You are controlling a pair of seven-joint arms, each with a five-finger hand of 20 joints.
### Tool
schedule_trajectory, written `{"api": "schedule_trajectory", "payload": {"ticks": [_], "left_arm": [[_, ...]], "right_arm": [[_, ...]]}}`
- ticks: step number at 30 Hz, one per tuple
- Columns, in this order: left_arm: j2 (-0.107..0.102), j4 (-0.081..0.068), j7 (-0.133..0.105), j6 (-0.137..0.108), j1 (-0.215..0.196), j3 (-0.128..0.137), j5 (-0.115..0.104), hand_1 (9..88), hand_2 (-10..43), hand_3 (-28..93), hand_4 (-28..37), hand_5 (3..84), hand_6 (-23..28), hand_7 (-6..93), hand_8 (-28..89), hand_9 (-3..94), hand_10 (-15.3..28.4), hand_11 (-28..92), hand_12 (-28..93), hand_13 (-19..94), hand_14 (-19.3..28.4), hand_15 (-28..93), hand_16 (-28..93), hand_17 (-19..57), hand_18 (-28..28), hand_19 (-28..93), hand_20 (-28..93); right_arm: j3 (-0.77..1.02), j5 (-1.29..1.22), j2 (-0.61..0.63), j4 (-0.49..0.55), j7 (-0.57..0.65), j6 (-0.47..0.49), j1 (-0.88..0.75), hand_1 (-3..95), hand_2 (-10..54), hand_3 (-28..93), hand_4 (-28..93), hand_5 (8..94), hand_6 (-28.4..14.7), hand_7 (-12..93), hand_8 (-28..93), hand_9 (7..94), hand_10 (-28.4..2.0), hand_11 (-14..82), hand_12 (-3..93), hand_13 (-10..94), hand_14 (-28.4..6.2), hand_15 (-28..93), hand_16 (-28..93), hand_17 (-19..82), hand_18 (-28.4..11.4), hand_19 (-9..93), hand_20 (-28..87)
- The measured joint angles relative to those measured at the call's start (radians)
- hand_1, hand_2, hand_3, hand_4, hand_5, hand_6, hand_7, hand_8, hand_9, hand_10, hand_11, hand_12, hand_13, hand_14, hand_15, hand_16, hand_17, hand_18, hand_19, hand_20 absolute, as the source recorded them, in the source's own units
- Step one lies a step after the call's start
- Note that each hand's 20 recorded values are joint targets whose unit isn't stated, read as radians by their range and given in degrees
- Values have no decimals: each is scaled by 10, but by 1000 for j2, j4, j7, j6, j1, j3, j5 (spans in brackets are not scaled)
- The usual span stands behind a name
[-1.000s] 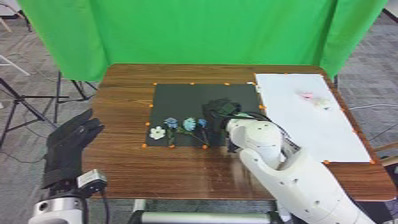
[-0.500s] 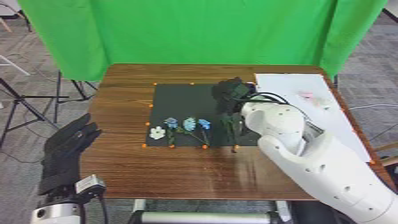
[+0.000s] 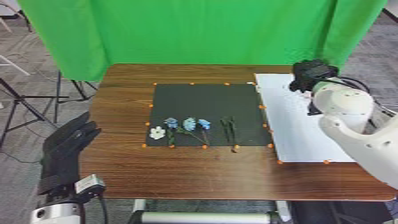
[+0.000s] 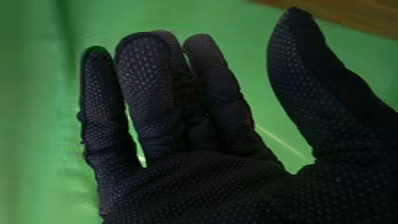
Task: Arrange flowers
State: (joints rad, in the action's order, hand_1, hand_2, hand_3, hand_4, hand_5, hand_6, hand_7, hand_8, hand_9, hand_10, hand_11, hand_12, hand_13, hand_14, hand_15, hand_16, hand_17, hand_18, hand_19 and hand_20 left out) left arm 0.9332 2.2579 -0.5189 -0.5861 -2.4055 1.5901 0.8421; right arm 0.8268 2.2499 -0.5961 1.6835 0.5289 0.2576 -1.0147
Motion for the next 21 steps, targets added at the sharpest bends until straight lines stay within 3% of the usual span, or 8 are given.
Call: {"api": "schedule_trajectory", "payload": {"ticks": [11,21], "left_arm": [[0,-1,-1,0,13,-12,0,269,44,825,-189,414,114,159,-111,357,204,373,55,246,270,643,-178,-91,210,599,9],[2,-3,-1,1,22,-20,1,269,44,827,-190,414,113,160,-111,357,203,374,55,246,270,644,-179,-91,211,599,9]], "right_arm": [[24,-26,52,-124,69,-3,-8,320,-73,868,-282,505,-80,179,-109,494,-188,212,173,573,-105,773,127,232,-198,832,37],[111,-22,8,-154,72,52,-48,317,-80,870,-283,485,-79,175,-110,478,-190,202,173,568,-105,774,126,227,-200,830,42]]}}
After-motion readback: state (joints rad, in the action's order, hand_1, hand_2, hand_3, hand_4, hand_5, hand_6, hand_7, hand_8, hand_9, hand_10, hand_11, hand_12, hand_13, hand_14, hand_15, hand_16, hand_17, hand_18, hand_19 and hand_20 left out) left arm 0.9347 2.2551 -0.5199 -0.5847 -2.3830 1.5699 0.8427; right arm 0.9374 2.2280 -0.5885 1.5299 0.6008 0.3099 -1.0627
